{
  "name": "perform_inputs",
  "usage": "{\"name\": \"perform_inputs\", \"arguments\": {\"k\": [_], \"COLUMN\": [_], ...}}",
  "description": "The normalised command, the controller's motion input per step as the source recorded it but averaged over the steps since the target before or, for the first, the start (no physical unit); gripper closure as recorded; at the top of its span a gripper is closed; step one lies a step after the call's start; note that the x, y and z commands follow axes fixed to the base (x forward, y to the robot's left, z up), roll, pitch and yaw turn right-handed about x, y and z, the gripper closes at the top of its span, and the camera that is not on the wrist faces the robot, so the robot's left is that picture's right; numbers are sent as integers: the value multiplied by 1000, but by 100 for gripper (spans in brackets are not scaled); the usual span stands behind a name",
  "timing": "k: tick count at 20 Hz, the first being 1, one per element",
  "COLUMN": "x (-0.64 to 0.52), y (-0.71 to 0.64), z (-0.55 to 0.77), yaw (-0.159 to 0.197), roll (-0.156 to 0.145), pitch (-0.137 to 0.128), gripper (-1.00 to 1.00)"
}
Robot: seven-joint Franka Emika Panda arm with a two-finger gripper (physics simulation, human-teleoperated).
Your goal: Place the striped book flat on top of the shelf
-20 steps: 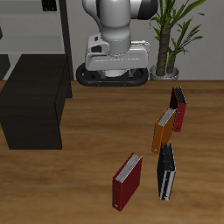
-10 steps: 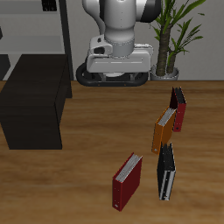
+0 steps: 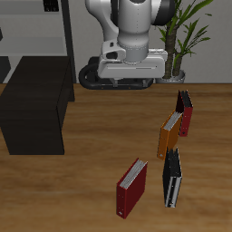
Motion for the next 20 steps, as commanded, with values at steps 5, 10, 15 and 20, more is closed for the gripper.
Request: {"name": "perform_inputs", "arguments": {"k": [5, 10, 15, 20], "x": [170, 168, 373, 232], "y": [551, 146, 239, 49], "z": [-31, -3, -28, 15], "yaw": [35, 17, 47, 24], "roll": [51, 23, 44, 31], "pitch": [-49, -2, -9, -4], "gripper": [-100, -100, -100, -100]}}
